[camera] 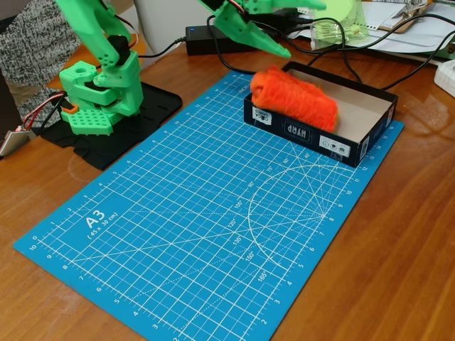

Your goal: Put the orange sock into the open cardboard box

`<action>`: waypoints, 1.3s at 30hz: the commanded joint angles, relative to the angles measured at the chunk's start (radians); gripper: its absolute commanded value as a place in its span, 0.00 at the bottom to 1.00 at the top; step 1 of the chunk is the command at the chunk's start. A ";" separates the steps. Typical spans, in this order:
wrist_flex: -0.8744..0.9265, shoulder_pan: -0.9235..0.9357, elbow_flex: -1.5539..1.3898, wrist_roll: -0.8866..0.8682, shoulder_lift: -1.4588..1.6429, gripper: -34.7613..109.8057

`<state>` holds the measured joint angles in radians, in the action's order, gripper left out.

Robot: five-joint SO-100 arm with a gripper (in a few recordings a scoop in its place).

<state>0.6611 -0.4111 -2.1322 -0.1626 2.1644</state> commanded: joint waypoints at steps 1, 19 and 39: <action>-0.005 0.018 -0.005 0.000 0.112 0.61; 0.566 0.552 -0.611 0.212 1.207 0.29; 0.388 0.563 -0.960 0.115 1.213 0.24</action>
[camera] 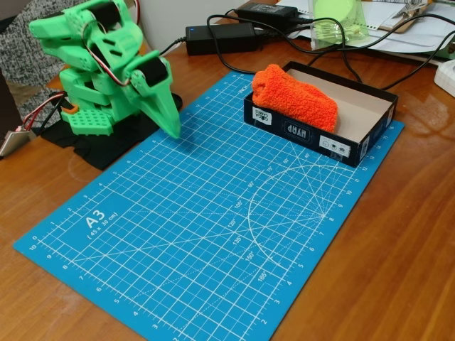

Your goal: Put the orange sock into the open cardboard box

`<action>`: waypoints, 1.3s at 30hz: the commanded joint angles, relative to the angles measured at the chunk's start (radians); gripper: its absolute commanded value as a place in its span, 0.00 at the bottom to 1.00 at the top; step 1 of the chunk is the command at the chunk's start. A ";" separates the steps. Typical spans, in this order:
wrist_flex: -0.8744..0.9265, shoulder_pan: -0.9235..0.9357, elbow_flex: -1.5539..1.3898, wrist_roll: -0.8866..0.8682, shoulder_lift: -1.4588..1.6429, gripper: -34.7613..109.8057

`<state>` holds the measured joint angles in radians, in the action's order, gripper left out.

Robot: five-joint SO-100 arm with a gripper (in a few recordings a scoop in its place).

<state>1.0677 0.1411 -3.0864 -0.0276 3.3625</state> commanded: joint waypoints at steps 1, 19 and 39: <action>-0.020 0.011 -0.006 -0.020 0.015 0.24; -0.021 -0.009 -0.006 0.002 0.015 0.24; -0.021 -0.029 -0.006 0.023 0.014 0.24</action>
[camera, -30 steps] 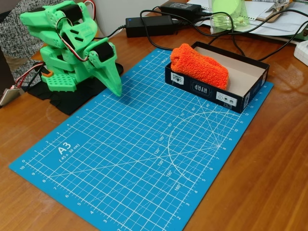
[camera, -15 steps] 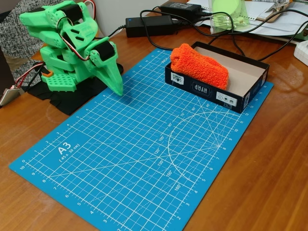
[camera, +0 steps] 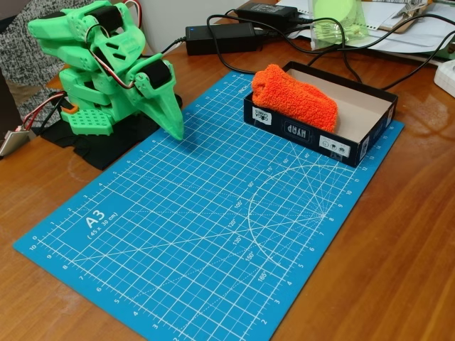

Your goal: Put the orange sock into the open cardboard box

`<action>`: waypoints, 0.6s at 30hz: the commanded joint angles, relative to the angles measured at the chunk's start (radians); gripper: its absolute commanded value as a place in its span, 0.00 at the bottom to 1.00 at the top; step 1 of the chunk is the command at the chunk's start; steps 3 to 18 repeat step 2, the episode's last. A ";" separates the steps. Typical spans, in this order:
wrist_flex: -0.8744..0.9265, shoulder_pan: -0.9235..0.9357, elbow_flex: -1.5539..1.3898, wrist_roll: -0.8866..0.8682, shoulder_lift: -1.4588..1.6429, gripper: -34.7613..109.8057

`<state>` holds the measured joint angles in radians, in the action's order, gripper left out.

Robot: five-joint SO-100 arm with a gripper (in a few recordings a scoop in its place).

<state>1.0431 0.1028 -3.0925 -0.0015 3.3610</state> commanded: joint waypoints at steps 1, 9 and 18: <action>0.003 0.009 0.000 -0.003 0.015 0.24; 0.003 0.006 0.000 0.000 0.015 0.24; 0.003 0.006 0.000 0.000 0.015 0.24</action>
